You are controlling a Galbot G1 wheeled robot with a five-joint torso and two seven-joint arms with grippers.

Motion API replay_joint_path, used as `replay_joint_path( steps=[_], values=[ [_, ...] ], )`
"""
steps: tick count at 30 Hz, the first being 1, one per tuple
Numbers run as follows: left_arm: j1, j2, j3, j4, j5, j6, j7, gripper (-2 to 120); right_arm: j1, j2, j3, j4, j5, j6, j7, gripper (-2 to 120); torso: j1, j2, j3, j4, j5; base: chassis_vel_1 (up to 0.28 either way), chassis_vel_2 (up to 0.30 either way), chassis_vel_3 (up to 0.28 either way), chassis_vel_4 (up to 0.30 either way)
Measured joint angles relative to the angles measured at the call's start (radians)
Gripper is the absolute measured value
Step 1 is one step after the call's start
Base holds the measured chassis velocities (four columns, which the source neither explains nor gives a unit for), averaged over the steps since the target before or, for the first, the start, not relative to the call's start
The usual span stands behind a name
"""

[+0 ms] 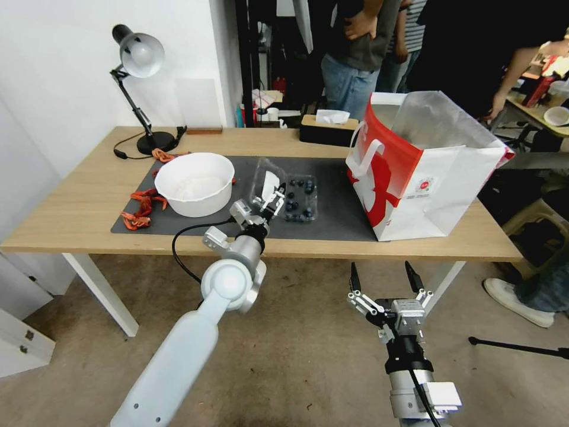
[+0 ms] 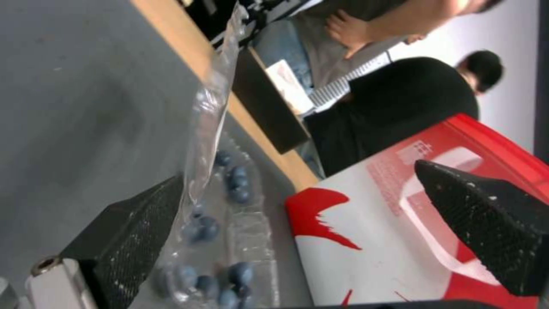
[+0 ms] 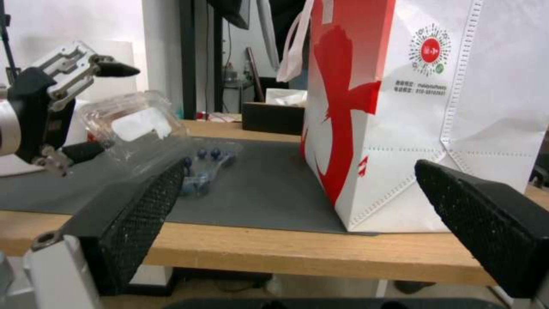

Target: Close the takeout container lid, then place the container into the takeout bag.

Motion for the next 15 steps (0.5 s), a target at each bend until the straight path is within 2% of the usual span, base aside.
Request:
replay_joint_path(
  steps=[8, 15],
  values=[
    [-0.036, 0.019, 0.037, 0.001, 0.031, -0.018, 0.032, 100, -0.002, 0.007, -0.001, -0.003, -0.007, 0.001, 0.000, 100, 0.000, 0.000, 0.000, 0.0000, 0.0000, 0.000, 0.000, 0.000, 0.000],
    [-0.076, 0.023, 0.057, 0.011, 0.016, -0.023, 0.044, 97, -0.003, 0.009, 0.000, -0.010, -0.008, 0.004, 0.000, 100, 0.000, 0.000, 0.000, 0.0000, 0.0000, 0.000, 0.000, 0.000, 0.000]
  ],
)
